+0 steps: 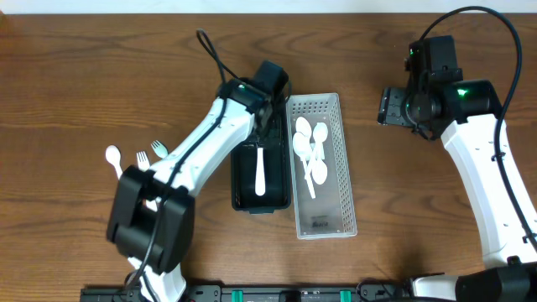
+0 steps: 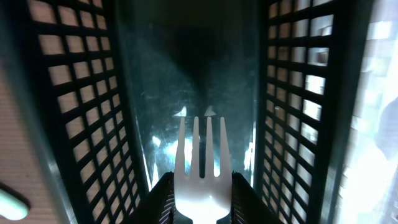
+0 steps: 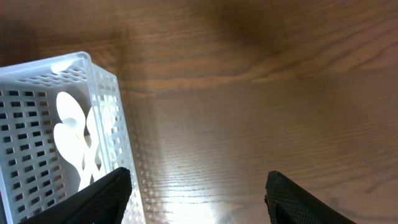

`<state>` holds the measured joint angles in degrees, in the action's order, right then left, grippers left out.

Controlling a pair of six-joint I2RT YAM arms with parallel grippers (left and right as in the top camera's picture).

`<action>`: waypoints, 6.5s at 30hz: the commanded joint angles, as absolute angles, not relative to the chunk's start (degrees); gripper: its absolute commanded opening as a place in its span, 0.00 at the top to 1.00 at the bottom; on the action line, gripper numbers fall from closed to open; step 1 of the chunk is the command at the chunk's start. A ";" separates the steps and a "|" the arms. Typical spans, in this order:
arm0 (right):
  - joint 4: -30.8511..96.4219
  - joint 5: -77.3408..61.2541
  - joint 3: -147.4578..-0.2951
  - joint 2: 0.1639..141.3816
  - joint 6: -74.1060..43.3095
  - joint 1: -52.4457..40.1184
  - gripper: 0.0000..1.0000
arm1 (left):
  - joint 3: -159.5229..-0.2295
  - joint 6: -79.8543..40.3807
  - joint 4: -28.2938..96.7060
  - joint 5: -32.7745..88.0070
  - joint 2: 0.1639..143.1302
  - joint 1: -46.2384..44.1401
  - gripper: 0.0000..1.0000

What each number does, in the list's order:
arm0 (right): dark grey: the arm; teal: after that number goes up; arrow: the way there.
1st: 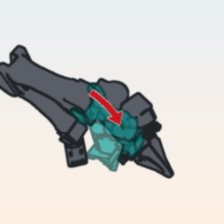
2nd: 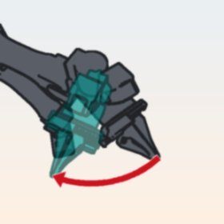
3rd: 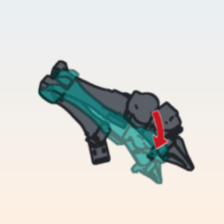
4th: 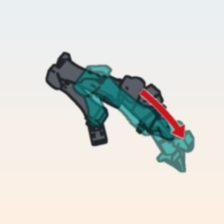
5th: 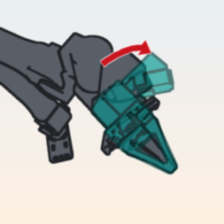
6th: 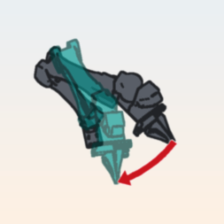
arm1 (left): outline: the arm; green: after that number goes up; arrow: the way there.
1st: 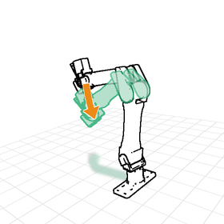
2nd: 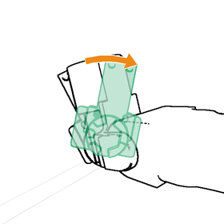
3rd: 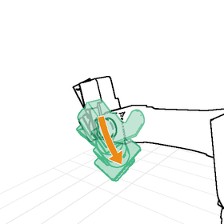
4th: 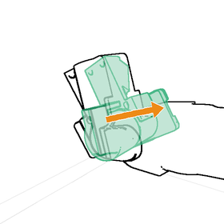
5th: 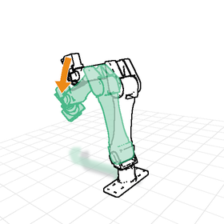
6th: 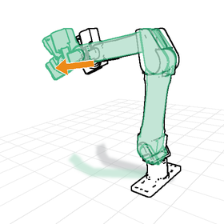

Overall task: Pack container
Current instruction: 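Carry the white fork with left gripper into the black tray and release, then lower left gripper onto the mint-green fork and grasp it, then carry the green fork with left gripper into the black tray, then move left gripper back to the white fork and grasp it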

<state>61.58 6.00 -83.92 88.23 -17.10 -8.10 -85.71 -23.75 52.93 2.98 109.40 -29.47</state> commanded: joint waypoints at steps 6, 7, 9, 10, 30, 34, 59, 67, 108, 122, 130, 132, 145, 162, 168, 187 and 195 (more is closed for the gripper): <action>61.84 6.22 -83.66 88.40 -16.16 -7.88 0.27 | -87.13 -20.34 53.32 1.91 108.25 -29.04 0.34; 61.82 6.22 -83.66 88.40 -16.16 -7.88 0.27 | -87.92 -19.27 53.78 1.78 107.59 -28.86 0.28; 61.78 6.22 -83.66 88.40 -15.75 -7.88 0.27 | -89.58 -19.11 55.33 0.43 105.58 -28.16 0.26; 61.76 6.28 -83.66 88.40 -15.73 -7.88 0.27 | -90.37 -19.11 56.25 -0.73 104.05 -27.51 0.23; 61.95 7.29 -83.66 88.40 -15.75 -7.88 0.27 | -85.41 -27.16 59.42 -2.92 97.32 3.99 0.02; 62.04 7.27 -83.66 88.40 -15.75 -7.88 0.27 | -85.23 -27.09 59.27 0.12 104.62 4.86 0.02; 62.59 7.31 -83.66 88.40 -15.75 -7.84 0.27 | -82.35 -25.15 53.87 3.70 117.99 4.86 0.02; 62.74 7.29 -83.66 88.40 -15.75 -7.84 0.27 | -78.39 -25.12 50.65 4.14 117.99 4.86 0.02; 63.20 7.31 -83.66 88.40 -15.57 -7.84 0.28 | -77.80 -25.15 49.80 4.08 117.97 9.04 0.79; 62.33 7.33 -83.66 88.40 -15.57 -7.79 0.27 | -83.81 -23.64 56.49 4.12 100.84 -1.37 0.94; 61.49 7.31 -83.66 88.40 -15.59 -7.77 0.27 | -83.79 -23.66 53.19 4.08 93.34 -19.90 0.94; 61.49 7.31 -83.66 88.40 -15.57 -7.77 0.27 | -83.66 -23.64 52.42 4.05 94.28 -23.68 0.94; 62.06 7.31 -83.66 88.40 -15.55 -7.77 0.27 | -83.48 -23.66 50.83 4.08 105.60 -29.17 0.68; 63.02 7.31 -83.66 88.40 -14.66 -7.77 0.14 | -84.36 -21.89 53.43 0.56 86.46 -16.80 0.02; 63.05 7.31 -83.66 88.40 -14.68 -7.79 0.07 | -83.74 -21.87 57.45 0.64 86.04 0.49 0.02; 63.26 7.31 -83.66 88.40 -14.70 -7.77 0.07 | -80.55 -18.13 57.63 0.64 111.70 14.46 0.02; 63.22 7.31 -83.66 88.40 -14.68 -7.77 0.06 | -76.31 -17.41 57.93 0.67 115.04 14.46 0.02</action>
<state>63.20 6.50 -83.83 88.25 -15.00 -8.10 -78.30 -18.52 57.60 1.10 114.45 14.24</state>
